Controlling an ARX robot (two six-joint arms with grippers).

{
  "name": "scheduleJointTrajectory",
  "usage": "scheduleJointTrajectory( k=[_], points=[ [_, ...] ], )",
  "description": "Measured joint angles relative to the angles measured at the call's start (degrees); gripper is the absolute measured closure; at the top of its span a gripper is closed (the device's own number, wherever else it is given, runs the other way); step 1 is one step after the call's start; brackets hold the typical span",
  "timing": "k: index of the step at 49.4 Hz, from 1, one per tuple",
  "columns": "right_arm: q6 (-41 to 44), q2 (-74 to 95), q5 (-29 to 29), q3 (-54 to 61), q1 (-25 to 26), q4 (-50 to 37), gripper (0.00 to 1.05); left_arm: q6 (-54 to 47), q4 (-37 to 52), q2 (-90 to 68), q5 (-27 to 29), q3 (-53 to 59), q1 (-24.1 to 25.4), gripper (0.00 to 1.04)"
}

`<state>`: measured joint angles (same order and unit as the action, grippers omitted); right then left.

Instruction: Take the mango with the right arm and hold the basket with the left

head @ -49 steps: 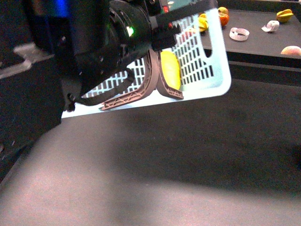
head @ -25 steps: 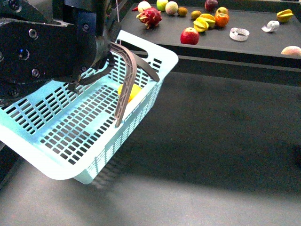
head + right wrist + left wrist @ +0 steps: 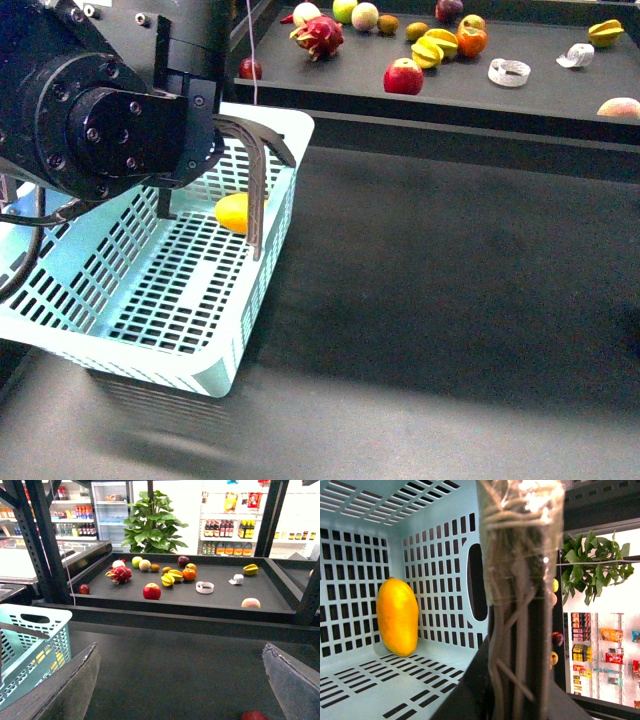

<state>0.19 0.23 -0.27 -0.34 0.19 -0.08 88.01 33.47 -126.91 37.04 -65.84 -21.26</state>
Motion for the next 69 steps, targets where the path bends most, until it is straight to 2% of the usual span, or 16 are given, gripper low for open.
scheduleJointTrajectory(
  k=[10, 16, 21, 34, 38, 43, 49, 58, 63, 65, 66, 69],
  points=[
    [0.0, 0.0, 0.0, 0.0, 0.0, 0.0, 0.08, 2.5, -1.6, 0.2, -1.2, -0.4, -0.6, 0.52],
    [0.0, 0.0, 0.0, 0.0, 0.0, 0.0, 0.08, 1.7, -1.9, 4.8, -1.6, 4.2, -0.5, 0.24],
    [0.0, 0.0, 0.0, 0.0, 0.0, 0.0, 0.08, -0.3, -1.3, 9.9, -1.6, 8.1, -0.1, 0.08],
    [0.0, 0.0, 0.0, 0.0, 0.0, 0.0, 0.08, -12.9, 5.8, 25.1, -1.1, 23.5, 6.0, 0.08],
    [0.0, 0.0, 0.0, 0.0, 0.0, 0.0, 0.08, -19.7, 11.3, 29.4, 0.9, 28.7, 7.7, 0.08],
    [0.0, 0.0, 0.0, 0.0, 0.0, 0.0, 0.08, -27.7, 16.7, 34.1, 0.5, 35.0, 10.0, 0.08],
    [0.0, 0.0, 0.0, 0.0, 0.0, 0.0, 0.08, -35.0, 21.4, 36.2, 0.0, 42.2, 13.1, 0.08],
    [0.0, 0.0, 0.0, 0.0, 0.0, 0.0, 0.08, -47.4, 37.2, 36.9, -1.9, 52.3, 17.9, 0.08],
    [0.0, 0.0, 0.0, 0.0, 0.0, 0.0, 0.08, -51.1, 38.6, 36.9, -1.9, 52.9, 18.2, 0.08],
    [0.0, 0.0, 0.0, 0.0, 0.0, 0.0, 0.08, -53.6, 39.4, 36.8, -4.6, 53.4, 18.8, 0.11],
    [0.0, 0.0, 0.0, 0.0, 0.0, 0.0, 0.08, -56.8, 41.6, 36.8, -10.6, 54.1, 19.5, 0.15],
    [0.0, 0.0, 0.0, 0.0, 0.0, 0.0, 0.08, -66.1, 44.0, 38.3, -24.0, 56.2, 20.7, 0.26]
  ],
)
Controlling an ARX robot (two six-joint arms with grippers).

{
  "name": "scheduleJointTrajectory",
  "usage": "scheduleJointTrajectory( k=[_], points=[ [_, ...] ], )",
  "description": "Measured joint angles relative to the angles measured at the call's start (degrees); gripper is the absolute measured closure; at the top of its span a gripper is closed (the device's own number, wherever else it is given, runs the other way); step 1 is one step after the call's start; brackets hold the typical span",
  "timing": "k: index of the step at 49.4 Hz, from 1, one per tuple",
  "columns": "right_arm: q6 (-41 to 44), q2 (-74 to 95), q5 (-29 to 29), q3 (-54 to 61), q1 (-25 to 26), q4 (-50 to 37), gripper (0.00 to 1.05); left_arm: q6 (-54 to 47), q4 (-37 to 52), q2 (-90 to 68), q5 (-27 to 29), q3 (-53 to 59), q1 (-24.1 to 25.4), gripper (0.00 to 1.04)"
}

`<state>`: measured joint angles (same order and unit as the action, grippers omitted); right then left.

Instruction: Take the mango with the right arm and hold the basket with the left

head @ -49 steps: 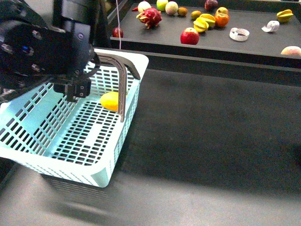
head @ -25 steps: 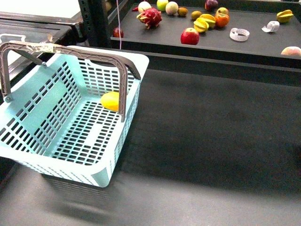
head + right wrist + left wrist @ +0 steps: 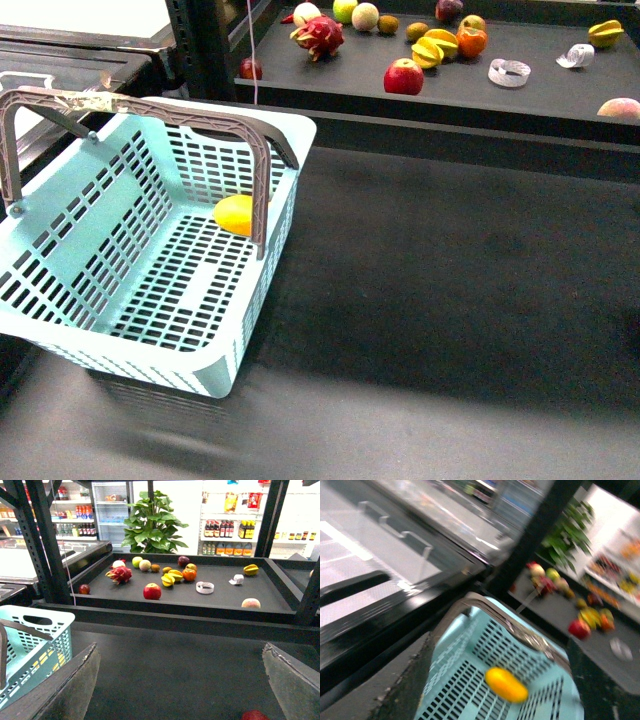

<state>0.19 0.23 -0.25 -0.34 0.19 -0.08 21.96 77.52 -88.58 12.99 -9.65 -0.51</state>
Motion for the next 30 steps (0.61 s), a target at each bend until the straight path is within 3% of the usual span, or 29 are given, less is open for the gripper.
scheduleJointTrajectory(
  k=[2, 5, 19, 30],
  points=[
    [0.0, 0.0, 0.0, 0.0, 0.0, 0.0, 0.08, -7.3, -0.7, 2.5, -7.8, 1.5, 0.2, 0.35],
    [0.0, 0.0, 0.0, 0.0, 0.0, 0.0, 0.08, -13.1, -2.5, 5.9, -12.5, 3.0, 0.2, 0.46],
    [0.0, 0.0, 0.0, 0.0, 0.0, 0.0, 0.08, -20.7, -15.7, 24.0, -13.0, 7.9, 0.4, 1.02],
    [0.0, 0.0, 0.0, 0.0, 0.0, 0.0, 0.08, -21.1, -31.4, 39.9, -13.0, 8.2, 0.4, 1.03]
  ],
)
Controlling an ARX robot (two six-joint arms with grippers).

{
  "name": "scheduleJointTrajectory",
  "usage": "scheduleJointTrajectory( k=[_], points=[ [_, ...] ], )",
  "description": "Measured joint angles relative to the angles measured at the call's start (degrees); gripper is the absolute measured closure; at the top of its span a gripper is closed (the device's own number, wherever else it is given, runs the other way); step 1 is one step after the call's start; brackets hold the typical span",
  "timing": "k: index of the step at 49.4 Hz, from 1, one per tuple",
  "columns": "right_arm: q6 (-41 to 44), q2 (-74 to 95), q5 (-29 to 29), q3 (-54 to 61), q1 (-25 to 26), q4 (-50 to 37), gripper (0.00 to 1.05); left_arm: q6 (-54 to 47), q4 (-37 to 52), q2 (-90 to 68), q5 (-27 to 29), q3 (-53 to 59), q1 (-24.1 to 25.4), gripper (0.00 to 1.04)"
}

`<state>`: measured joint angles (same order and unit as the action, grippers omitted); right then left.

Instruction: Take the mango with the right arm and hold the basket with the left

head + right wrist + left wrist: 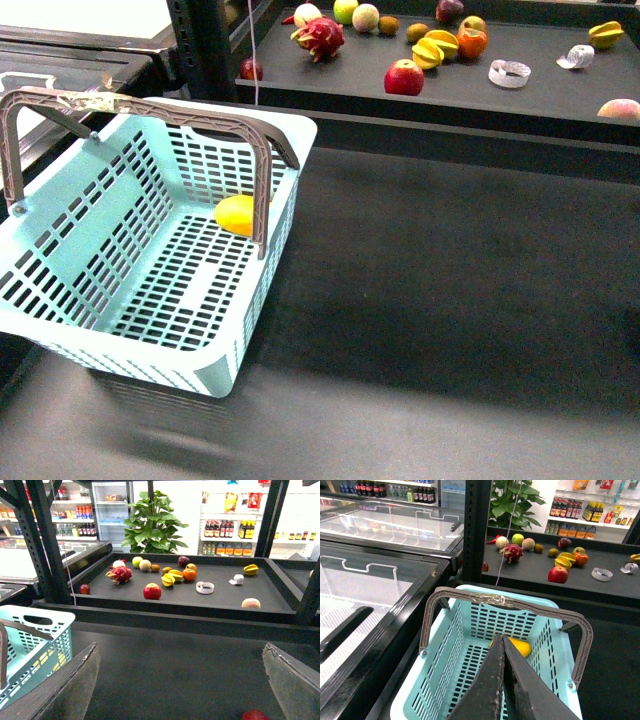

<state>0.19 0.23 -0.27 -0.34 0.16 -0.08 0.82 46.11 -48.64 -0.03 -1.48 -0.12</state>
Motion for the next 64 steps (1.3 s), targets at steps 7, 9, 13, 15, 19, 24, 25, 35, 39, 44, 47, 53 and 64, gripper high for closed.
scheduleJointTrajectory(
  k=[7, 9, 13, 15, 19, 24, 25, 35, 39, 44, 47, 53, 64],
  points=[
    [0.0, 0.0, 0.0, 0.0, 0.0, 0.0, 0.08, -0.2, -6.0, 7.0, 0.0, 0.2, 0.0, 1.03],
    [0.0, 0.0, 0.0, 0.0, 0.0, 0.0, 0.08, -0.2, -7.5, 8.7, 0.0, 0.2, 0.0, 1.03],
    [0.0, 0.0, 0.0, 0.0, 0.0, 0.0, 0.08, -0.2, -10.4, 12.1, 0.0, 0.2, 0.0, 1.03],
    [0.0, 0.0, 0.0, 0.0, 0.0, 0.0, 0.08, -0.2, -11.8, 13.7, 0.0, 0.2, 0.0, 1.03],
    [0.0, 0.0, 0.0, 0.0, 0.0, 0.0, 0.08, -0.2, -14.3, 16.5, 0.0, 0.2, 0.0, 1.03],
    [0.0, 0.0, 0.0, 0.0, 0.0, 0.0, 0.08, -0.2, -17.6, 19.9, 0.0, 0.2, 0.0, 1.03],
    [0.0, 0.0, 0.0, 0.0, 0.0, 0.0, 0.08, -0.3, -18.6, 20.9, 0.0, 0.2, 0.0, 1.03],
    [0.0, 0.0, 0.0, 0.0, 0.0, 0.0, 0.08, -0.3, -24.6, 27.3, 0.0, 0.3, 0.0, 1.03],
    [0.0, 0.0, 0.0, 0.0, 0.0, 0.0, 0.08, -0.3, -26.5, 29.2, 0.0, 0.3, 0.0, 1.03],
    [0.0, 0.0, 0.0, 0.0, 0.0, 0.0, 0.08, -0.3, -28.7, 31.5, 0.0, 0.3, 0.0, 1.03],
    [0.0, 0.0, 0.0, 0.0, 0.0, 0.0, 0.08, -0.3, -30.1, 32.9, 0.0, 0.3, 0.0, 1.03],
    [0.0, 0.0, 0.0, 0.0, 0.0, 0.0, 0.08, -0.3, -32.3, 35.1, 0.0, 0.3, 0.0, 1.03],
    [0.0, 0.0, 0.0, 0.0, 0.0, 0.0, 0.08, -0.4, -35.5, 38.2, 0.0, 0.3, 0.0, 1.03]
  ],
)
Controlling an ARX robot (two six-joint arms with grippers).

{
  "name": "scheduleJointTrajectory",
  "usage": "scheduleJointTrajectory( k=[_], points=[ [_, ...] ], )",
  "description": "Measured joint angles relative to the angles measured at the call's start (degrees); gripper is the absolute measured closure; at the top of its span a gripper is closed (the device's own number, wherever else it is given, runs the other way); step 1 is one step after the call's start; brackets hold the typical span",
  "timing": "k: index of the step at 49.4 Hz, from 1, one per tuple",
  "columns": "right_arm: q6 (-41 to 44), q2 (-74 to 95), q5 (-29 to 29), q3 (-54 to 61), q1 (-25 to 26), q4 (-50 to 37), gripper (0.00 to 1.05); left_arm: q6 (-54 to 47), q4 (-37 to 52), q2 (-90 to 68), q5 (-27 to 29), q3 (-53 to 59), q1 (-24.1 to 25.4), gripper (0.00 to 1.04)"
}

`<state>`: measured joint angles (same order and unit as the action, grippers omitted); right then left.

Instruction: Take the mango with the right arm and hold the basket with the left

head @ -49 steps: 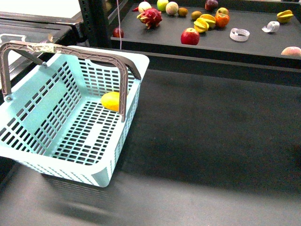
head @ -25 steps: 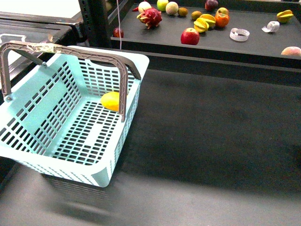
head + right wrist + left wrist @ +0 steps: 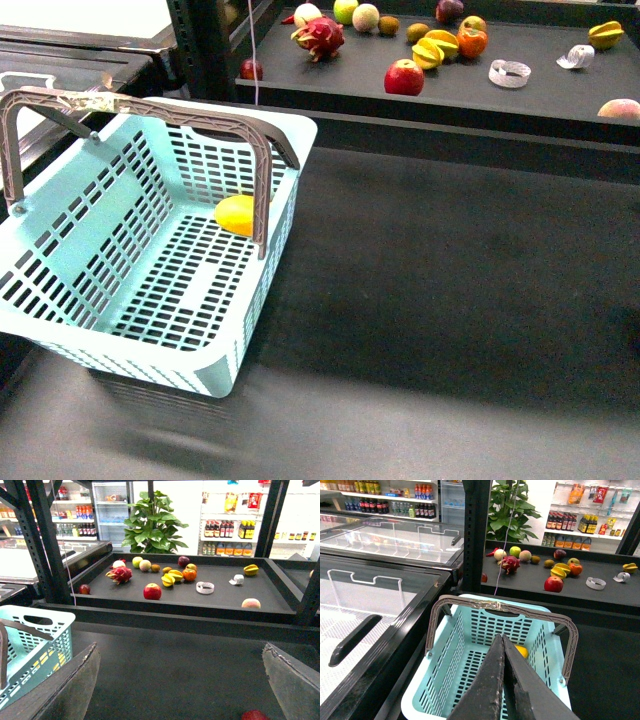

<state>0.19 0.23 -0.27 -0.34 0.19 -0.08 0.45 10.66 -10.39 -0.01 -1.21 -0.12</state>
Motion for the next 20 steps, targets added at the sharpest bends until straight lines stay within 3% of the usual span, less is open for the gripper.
scheduleJointTrajectory(
  k=[8, 20],
  points=[
    [0.0, 0.0, 0.0, 0.0, 0.0, 0.0, 0.08, 0.0, -10.0, 8.7, 0.0, 0.0, 0.0, 1.03],
    [0.0, 0.0, 0.0, 0.0, 0.0, 0.0, 0.08, 0.0, -10.5, 10.1, 0.0, 0.0, 0.0, 1.03]
  ],
)
